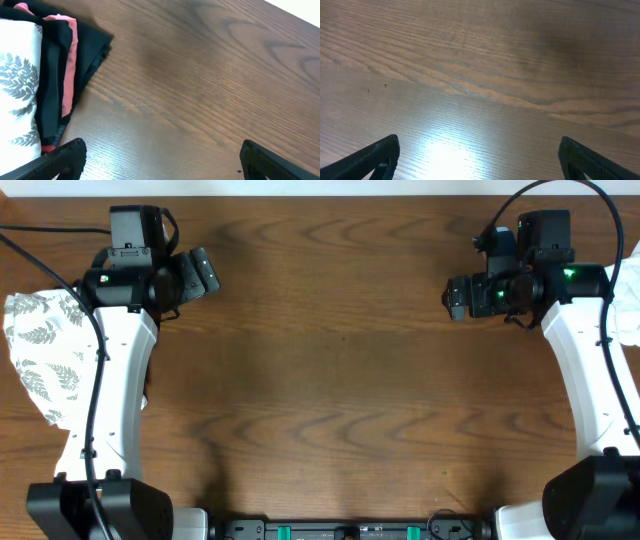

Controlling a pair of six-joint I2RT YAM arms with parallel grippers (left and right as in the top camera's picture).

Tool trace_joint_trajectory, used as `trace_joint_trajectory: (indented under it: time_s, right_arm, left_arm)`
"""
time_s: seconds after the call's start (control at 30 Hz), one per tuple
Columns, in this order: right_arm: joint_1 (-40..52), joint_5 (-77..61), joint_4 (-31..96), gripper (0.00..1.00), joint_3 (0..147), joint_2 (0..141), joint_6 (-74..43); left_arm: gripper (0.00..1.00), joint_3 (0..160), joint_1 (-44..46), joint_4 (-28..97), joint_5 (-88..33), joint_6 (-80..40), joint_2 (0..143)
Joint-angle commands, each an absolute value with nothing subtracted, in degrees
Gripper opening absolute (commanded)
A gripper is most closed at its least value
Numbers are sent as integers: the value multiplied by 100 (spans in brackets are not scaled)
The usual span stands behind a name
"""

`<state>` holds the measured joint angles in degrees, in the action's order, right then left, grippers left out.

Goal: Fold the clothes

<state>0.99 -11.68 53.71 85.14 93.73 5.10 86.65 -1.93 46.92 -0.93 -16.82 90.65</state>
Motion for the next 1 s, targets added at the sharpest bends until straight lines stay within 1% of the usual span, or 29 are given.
trace_joint_trajectory:
  time_s: [0.0, 0.33, 0.5, 0.77, 0.87, 0.97]
  right_arm:
    - [115, -1181, 5356, 99, 8503, 9402, 609]
    - [115, -1181, 5356, 99, 8503, 9402, 609]
    - [93, -499, 5376, 99, 8503, 9402, 650]
    - [93, -429, 5415, 99, 8501, 9426, 670]
    - [95, -508, 4947, 99, 8495, 9461, 696]
    - [141, -777, 4130, 99, 8449, 9450, 698]
  left_arm:
    - [98, 8624, -217, 4705, -84, -1747, 9133]
    - [98, 8624, -217, 4705, -84, -1747, 9133]
    - [98, 8624, -217, 4705, -84, -1747, 9131]
    - [98, 8624, -217, 4705, -84, -1747, 9133]
    - [98, 8624, -217, 4705, -84, -1747, 9133]
    - [98, 8624, -217, 4705, -84, -1747, 9133]
